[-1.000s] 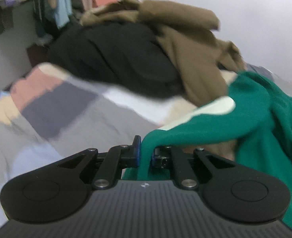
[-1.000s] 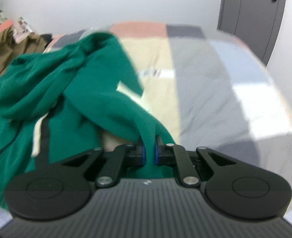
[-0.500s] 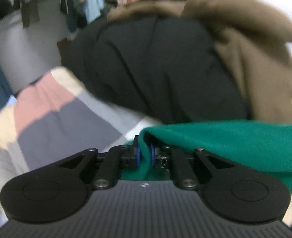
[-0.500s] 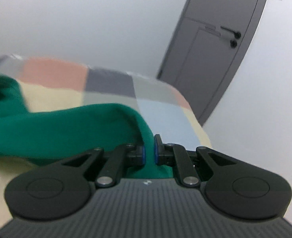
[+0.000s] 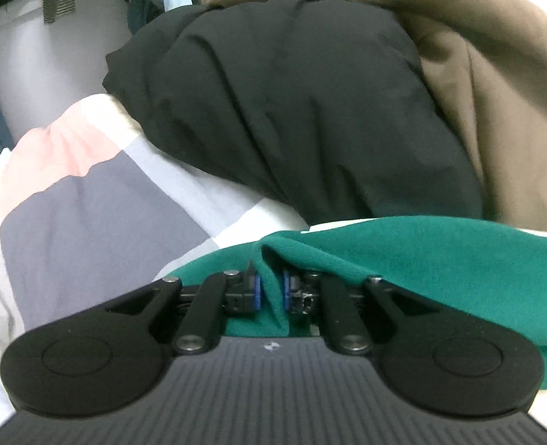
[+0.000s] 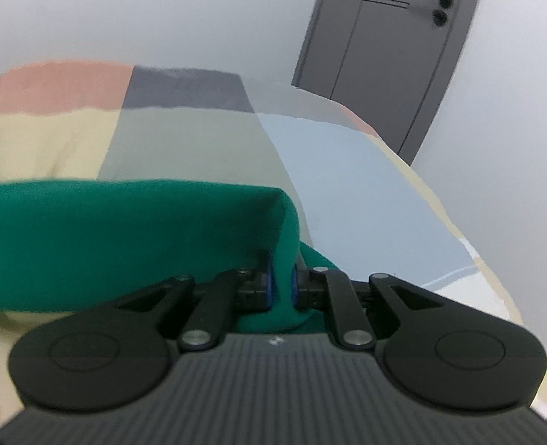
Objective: Fold large clothes
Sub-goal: 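Spread the hoodie flat on the quilt and open both grippers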
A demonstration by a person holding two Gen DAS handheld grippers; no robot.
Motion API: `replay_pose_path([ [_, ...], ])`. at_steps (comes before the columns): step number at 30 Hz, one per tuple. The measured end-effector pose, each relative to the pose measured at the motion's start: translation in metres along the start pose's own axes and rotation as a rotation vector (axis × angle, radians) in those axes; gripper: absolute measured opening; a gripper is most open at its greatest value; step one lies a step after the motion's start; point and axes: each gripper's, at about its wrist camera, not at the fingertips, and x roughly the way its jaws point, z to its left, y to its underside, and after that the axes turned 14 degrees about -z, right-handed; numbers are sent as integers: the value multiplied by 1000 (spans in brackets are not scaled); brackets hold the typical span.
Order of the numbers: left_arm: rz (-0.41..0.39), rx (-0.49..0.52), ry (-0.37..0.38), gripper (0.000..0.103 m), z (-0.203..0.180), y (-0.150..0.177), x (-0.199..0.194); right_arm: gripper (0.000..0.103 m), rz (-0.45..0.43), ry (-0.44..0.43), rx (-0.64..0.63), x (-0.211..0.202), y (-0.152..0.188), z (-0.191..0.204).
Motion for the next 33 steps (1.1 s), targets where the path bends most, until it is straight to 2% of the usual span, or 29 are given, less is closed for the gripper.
replay_pose_path([
  [1, 1, 7, 9, 18, 2, -1, -4, 14, -1, -4, 20, -5, -2, -3],
  [3, 19, 21, 33, 35, 2, -2, -16, 17, 3, -17, 72, -18, -7, -9],
  [4, 23, 19, 47, 48, 2, -2, -24, 21, 2, -22, 94, -25, -9, -13],
  [5, 15, 11, 69, 55, 3, -2, -36, 31, 2, -36, 116, -34, -13, -16],
  [6, 7, 4, 91, 56, 3, -1, -48, 40, 3, -53, 131, -43, -15, -18],
  [8, 6, -2, 127, 56, 3, 2, -71, 47, -2, -74, 140, -62, -18, -20],
  [18, 10, -42, 356, 56, -27, 34, -208, 47, -28, -266, 275, -188, -31, -12],
  [22, 38, -62, 440, 56, -50, 56, -261, 47, -9, -354, 337, -234, -31, 4],
  [25, 54, -52, 500, 56, -66, 72, -292, 47, 50, -413, 383, -266, -25, 19],
  [29, 92, -9, 546, 56, -81, 98, -320, 47, 122, -479, 438, -291, -7, 35],
  [33, 150, -10, 557, 56, -77, 123, -322, 50, 181, -508, 399, -299, 15, 46],
])
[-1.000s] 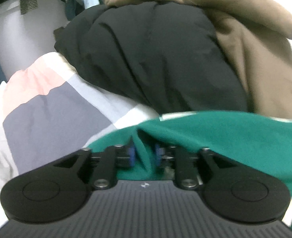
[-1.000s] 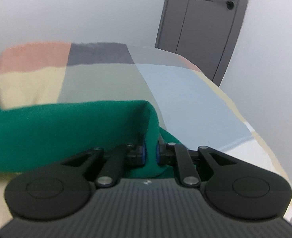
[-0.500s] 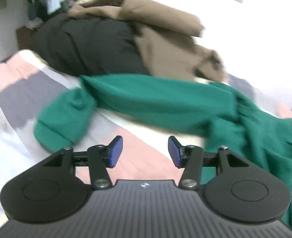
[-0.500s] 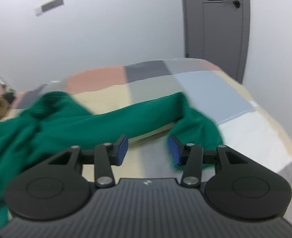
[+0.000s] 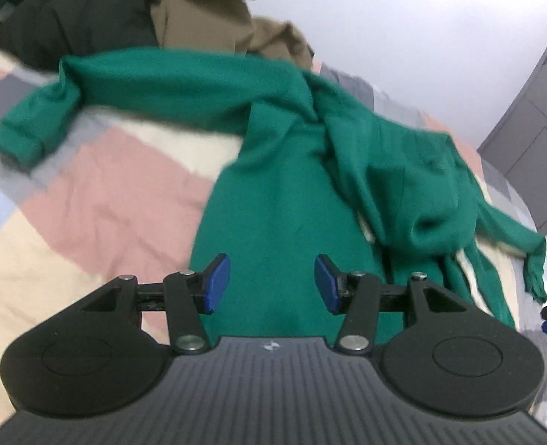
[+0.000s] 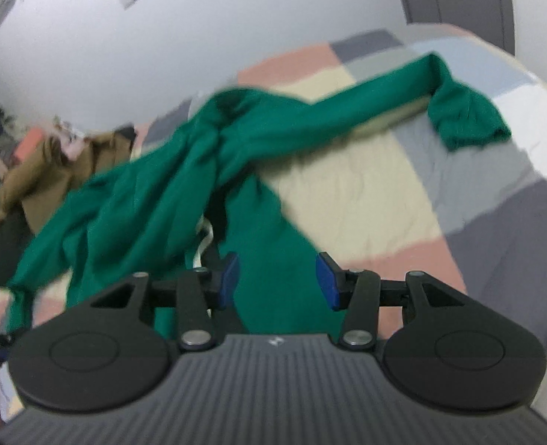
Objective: Fold large clothes
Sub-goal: 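Spread the hoodie flat on the quilt and open both grippers, then grasp the hoodie front near the zipper with the right gripper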
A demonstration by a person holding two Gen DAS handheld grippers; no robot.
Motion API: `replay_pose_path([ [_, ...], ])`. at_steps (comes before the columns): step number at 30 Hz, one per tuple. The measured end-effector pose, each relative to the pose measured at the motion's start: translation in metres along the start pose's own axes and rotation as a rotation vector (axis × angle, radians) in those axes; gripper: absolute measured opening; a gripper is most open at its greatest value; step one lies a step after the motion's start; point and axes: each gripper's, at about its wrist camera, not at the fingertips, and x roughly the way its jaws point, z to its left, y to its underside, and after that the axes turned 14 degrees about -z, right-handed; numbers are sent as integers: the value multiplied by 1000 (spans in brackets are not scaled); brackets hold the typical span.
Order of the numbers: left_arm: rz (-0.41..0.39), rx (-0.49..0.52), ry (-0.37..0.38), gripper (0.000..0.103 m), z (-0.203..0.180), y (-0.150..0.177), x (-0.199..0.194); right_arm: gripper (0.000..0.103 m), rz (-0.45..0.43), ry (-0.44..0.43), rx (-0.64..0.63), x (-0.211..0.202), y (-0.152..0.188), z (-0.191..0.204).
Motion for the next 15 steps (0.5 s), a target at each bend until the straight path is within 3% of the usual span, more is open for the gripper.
replay_pose_path([
  [1, 9, -6, -7, 58, 3, 7, 1, 52, 28, 1, -13, 3, 6, -1],
  [3, 19, -10, -14, 60, 11, 15, 4, 71, 65, -12, -30, 5, 17, -2],
  [4, 27, -9, -20, 60, 15, 21, 6, 74, 82, -25, -44, 7, 21, -2],
  [11, 49, 3, -38, 60, 32, 29, 27, 72, 141, -149, -280, 2, 56, 38],
  [15, 53, 20, -30, 60, 30, 32, 40, 71, 150, -121, -442, 11, 77, 57],
])
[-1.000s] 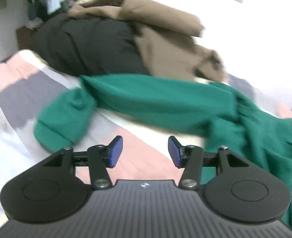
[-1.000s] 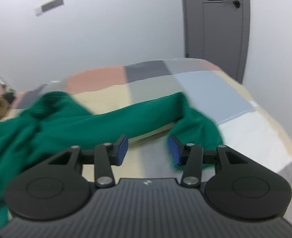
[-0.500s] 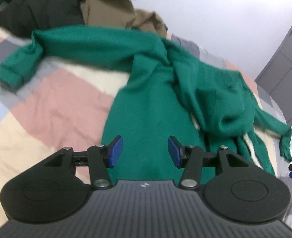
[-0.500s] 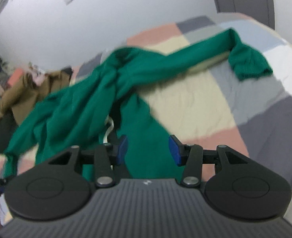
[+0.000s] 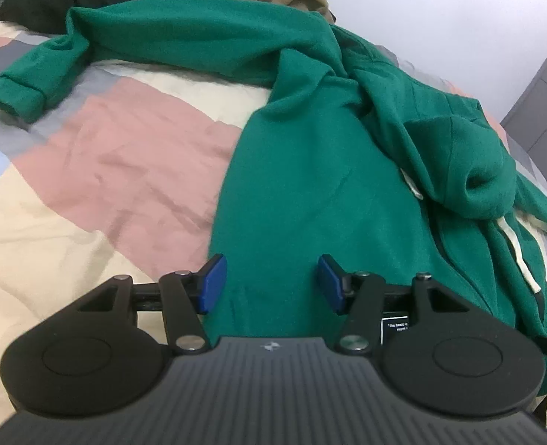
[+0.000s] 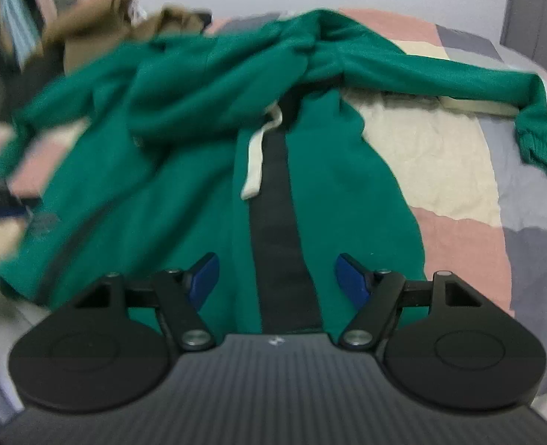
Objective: Fold large clothes
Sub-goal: 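Grasp the hoodie front near the zipper with the right gripper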
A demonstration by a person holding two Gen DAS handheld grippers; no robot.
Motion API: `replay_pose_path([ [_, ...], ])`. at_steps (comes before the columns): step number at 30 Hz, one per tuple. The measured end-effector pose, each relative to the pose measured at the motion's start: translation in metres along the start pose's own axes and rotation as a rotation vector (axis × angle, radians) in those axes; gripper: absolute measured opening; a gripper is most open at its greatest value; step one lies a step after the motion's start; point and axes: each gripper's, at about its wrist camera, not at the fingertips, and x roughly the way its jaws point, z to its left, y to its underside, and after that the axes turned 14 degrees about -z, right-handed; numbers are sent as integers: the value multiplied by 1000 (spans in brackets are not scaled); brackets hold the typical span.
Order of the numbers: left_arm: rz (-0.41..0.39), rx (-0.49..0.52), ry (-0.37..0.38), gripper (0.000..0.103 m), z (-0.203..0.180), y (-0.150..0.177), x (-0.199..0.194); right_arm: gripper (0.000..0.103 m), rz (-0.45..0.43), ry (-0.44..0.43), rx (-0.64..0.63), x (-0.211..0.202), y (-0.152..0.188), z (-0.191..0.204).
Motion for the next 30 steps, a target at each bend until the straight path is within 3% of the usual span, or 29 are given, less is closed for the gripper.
replay_pose_path([
  [5, -44, 44, 17, 60, -7, 0, 1, 69, 54, 66, -204, 22, 21, 16],
  [7, -63, 77, 27, 61, -12, 1, 0, 52, 38, 84, -236, 23, 21, 18],
  [8, -74, 88, 36, 61, -14, 1, -1, 33, 30, 93, -233, 19, 19, 16],
  [9, -81, 97, 41, 61, -16, 1, -2, 19, 23, 101, -217, 17, 16, 14],
  [11, -95, 107, 68, 61, -20, 1, -4, 14, -5, 126, -166, 9, 9, 6],
  [16, -135, 65, 201, 60, -28, 0, -14, 13, -89, 184, 16, -18, -8, -33],
  [20, -135, 83, 291, 60, -43, 3, -19, 13, -46, 223, 169, -13, -5, -72],
  [25, -65, 147, 270, 60, -55, 18, -5, 15, 44, 229, 264, 9, 7, -89],
  [30, -16, 192, 233, 60, -58, 29, 11, 18, 21, 233, 291, 3, 7, -87],
])
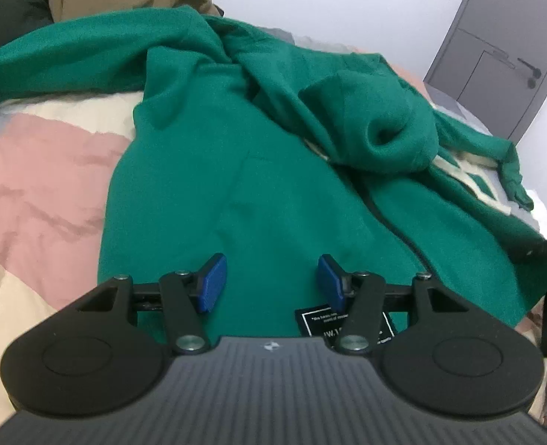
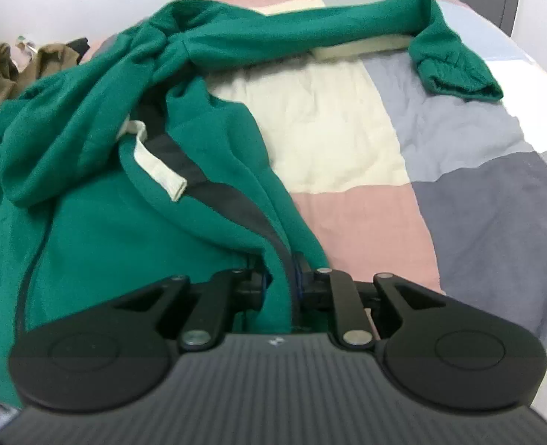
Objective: Fold large clothes
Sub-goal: 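Grasp the hoodie front near the zipper with the right gripper, then open the right gripper and move it onto the green hood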
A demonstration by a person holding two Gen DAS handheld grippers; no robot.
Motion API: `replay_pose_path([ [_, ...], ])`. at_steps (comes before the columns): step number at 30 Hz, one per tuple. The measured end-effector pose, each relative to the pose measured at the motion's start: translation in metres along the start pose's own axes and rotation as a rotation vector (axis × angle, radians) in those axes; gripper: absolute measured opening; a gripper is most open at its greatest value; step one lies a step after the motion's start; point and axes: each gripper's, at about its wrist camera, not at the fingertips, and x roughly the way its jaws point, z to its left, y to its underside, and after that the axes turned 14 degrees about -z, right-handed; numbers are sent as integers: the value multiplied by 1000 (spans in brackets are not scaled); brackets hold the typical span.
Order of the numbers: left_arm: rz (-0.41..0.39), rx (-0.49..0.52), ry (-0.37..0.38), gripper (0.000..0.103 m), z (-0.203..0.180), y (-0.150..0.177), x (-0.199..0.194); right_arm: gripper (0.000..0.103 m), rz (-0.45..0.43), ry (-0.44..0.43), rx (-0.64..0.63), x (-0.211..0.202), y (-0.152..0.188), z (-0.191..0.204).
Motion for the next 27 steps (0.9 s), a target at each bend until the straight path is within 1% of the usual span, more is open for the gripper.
replay_pose_path([
  [2, 1, 0, -4, 60, -1, 1, -2, 20, -22, -7, 22, -8, -3, 1],
  [5, -4, -8, -3, 60, 0, 1, -5, 22, -39, -44, 52, -17, -6, 2],
  [7, -8, -20, -2, 61, 1, 0, -7, 27, -63, -37, 54, -21, -7, 4],
  [8, -12, -19, -3, 60, 1, -1, -10, 32, -75, -37, 50, -23, -8, 5],
  [9, -20, -15, -6, 61, 0, -2, -11, 42, -90, -35, 49, -23, -9, 7],
  [10, -28, -8, -10, 61, -1, -3, -12, 48, -116, -29, 51, -26, -10, 9],
  [11, -33, -1, -12, 61, -2, -4, -13, 64, -142, -18, 53, -29, -11, 10],
  [12, -37, 1, -12, 61, -2, -5, -14, 78, -170, -16, 49, -32, -12, 12],
  [13, -36, -9, -6, 61, -1, -6, -14, 82, -197, -25, 41, -34, -13, 15],
  [17, -41, -56, 6, 61, 5, -8, -11, 83, -271, -45, -3, -34, -17, 25],
  [21, -53, -82, 14, 61, 10, -12, -8, 83, -335, -98, -53, -34, -20, 48],
  [27, -89, -38, -19, 61, 15, -16, -4, 83, -315, -249, -147, -16, -24, 111],
])
